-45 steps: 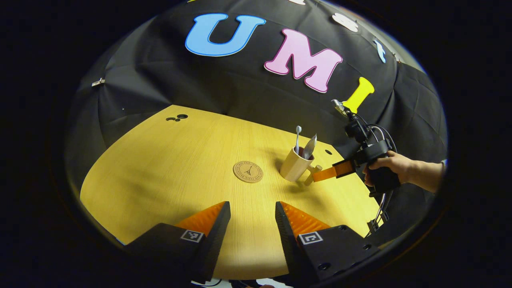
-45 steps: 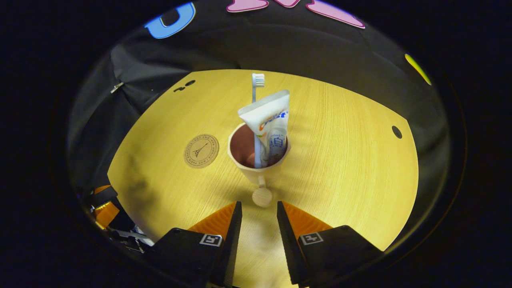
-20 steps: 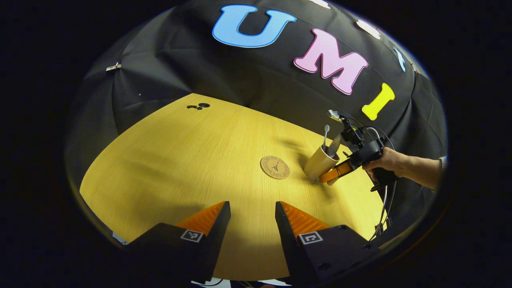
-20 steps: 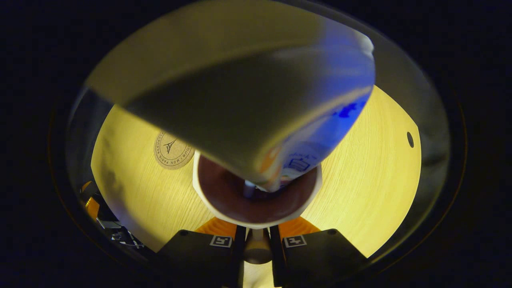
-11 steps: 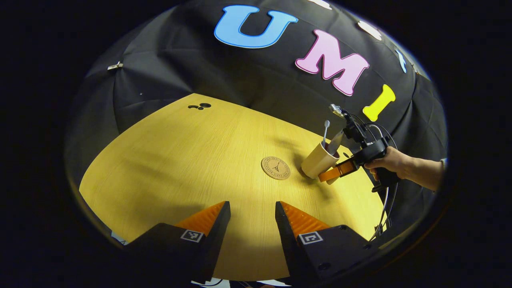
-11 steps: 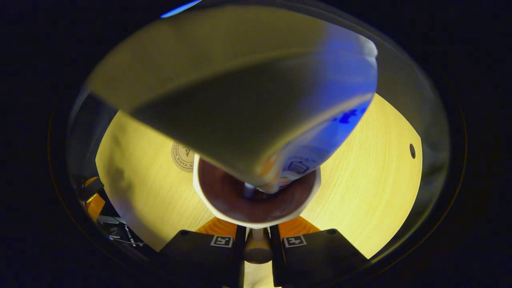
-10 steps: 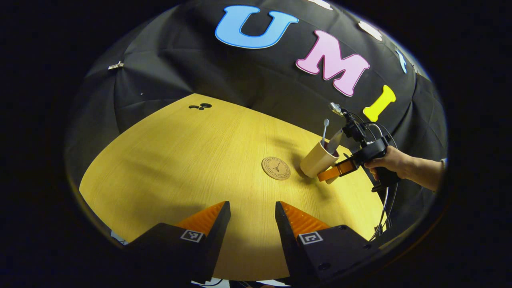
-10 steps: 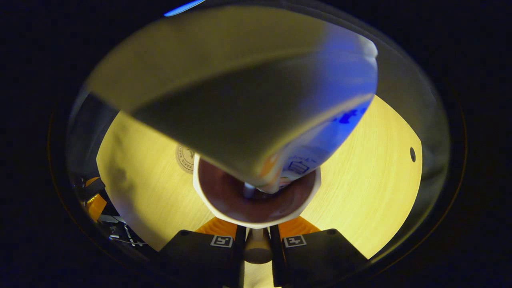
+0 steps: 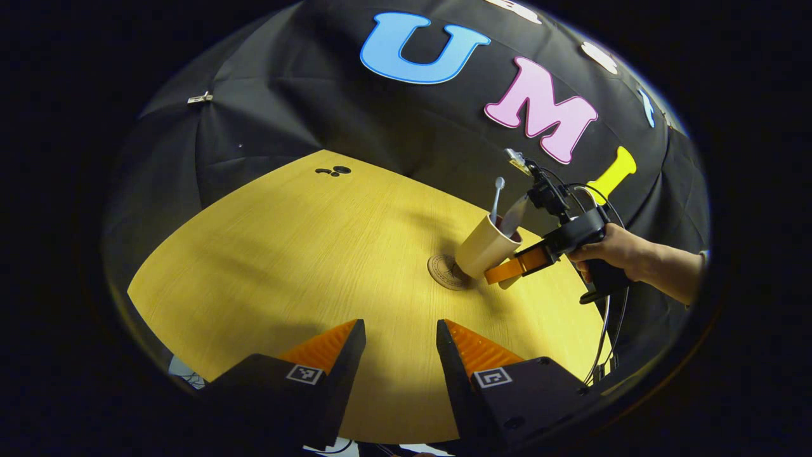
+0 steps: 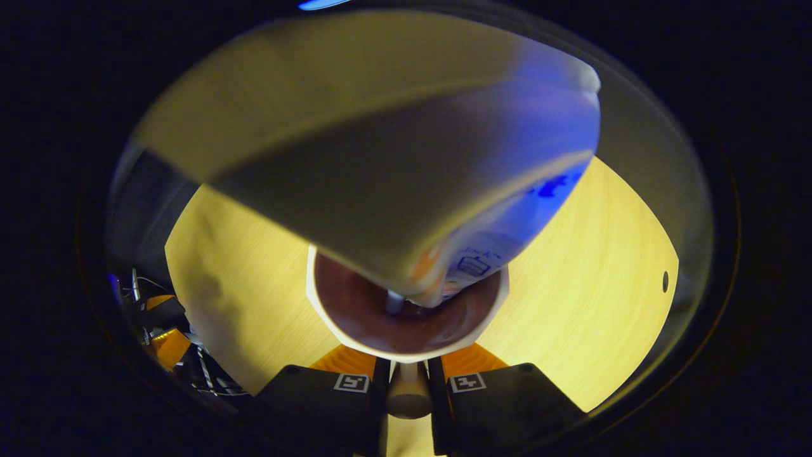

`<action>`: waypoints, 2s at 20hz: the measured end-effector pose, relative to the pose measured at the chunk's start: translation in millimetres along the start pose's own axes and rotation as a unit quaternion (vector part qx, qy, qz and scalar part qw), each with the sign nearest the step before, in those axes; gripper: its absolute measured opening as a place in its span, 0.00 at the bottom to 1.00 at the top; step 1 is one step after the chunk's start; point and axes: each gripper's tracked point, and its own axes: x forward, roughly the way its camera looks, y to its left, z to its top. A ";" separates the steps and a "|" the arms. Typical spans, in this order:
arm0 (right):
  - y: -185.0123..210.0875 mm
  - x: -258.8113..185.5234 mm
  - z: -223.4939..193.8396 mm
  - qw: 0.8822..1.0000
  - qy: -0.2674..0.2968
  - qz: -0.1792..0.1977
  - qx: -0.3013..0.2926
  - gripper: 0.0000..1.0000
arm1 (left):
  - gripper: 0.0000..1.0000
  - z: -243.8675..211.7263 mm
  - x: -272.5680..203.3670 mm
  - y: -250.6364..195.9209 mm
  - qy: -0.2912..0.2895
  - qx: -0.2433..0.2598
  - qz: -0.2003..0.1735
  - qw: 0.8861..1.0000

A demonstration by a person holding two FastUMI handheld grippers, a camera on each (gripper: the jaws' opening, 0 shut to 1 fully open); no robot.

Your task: Put the toothbrush and toothpaste on the desktop into the cup, then pick up the cup and place it on the coaster on the desktop.

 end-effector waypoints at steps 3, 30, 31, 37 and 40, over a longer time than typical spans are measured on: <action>12.5 5.1 4.2 1.000 0.004 0.005 -0.016 0.27 | 0.71 0.0 0.4 7.3 -0.001 -0.005 0.004 1.000; 12.7 -9.4 5.8 0.999 0.004 -0.014 -0.039 0.64 | 0.71 7.5 -6.4 12.3 0.008 -0.001 0.010 1.000; 12.9 -17.6 6.4 0.999 -0.002 -0.012 -0.036 0.64 | 0.71 9.6 -8.4 9.0 0.008 0.005 0.008 1.000; 15.7 -85.0 19.1 0.997 -0.078 -0.007 -0.023 0.64 | 0.72 32.8 -5.6 -25.0 0.001 0.042 -0.016 0.999; 14.1 -126.6 25.6 0.991 -0.131 -0.018 -0.013 0.68 | 0.71 54.6 -2.2 -47.9 -0.017 0.072 -0.030 0.997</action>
